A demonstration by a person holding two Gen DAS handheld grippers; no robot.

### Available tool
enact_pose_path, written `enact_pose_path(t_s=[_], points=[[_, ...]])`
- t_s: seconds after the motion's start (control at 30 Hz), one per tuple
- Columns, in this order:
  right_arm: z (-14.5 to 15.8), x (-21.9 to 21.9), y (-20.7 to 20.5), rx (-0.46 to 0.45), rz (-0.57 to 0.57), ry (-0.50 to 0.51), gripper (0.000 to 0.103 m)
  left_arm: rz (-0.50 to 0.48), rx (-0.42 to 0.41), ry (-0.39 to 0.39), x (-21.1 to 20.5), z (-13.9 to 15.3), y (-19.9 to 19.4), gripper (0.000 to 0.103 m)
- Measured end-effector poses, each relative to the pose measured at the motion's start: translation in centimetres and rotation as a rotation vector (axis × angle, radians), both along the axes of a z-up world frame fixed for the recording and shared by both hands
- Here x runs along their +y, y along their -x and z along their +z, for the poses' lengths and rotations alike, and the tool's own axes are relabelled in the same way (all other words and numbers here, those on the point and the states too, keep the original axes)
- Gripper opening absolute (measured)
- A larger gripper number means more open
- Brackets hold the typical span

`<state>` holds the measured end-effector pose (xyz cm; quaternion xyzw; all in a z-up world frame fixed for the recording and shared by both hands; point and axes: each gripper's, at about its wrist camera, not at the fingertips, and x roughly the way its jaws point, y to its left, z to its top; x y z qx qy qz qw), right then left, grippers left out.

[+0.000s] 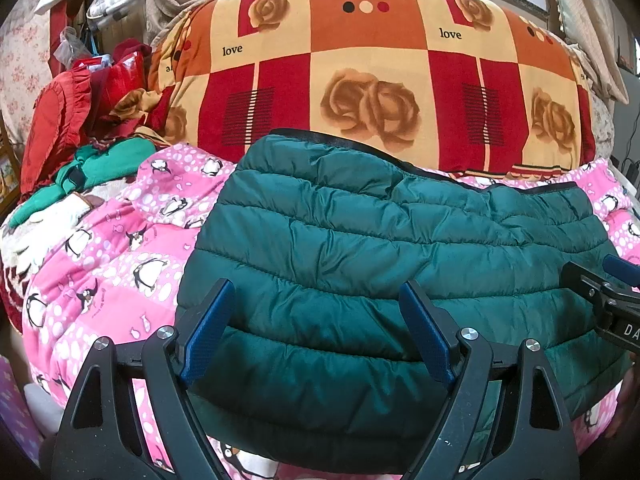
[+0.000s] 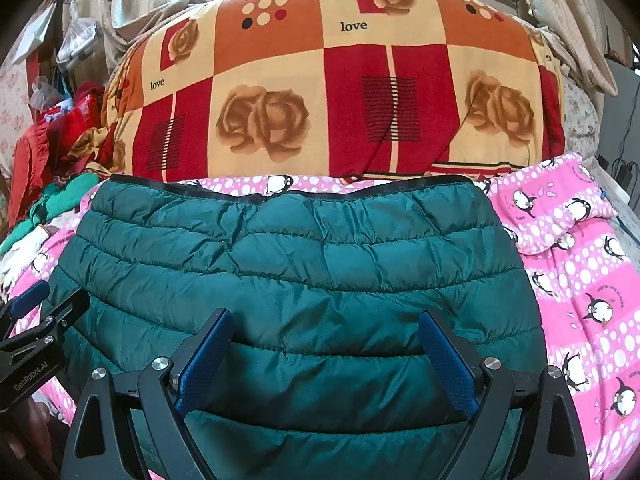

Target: Fold large clothes

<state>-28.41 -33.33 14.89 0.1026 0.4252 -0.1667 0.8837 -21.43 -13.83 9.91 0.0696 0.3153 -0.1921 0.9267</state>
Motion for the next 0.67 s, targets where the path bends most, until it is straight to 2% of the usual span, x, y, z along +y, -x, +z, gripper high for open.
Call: enact_pose_path(t_s=[0.5,0.67], points=[[-0.24,0.12,-0.01,0.006,-0.001,0.007,0.092,0.000,0.001,0.006,0.18,-0.34,0.00,0.084],[-0.37,0.00,-0.02,0.034,-0.016,0.045,0.092,-0.003,-0.018,0.002,0.15,-0.25,-0.01,0.084]])
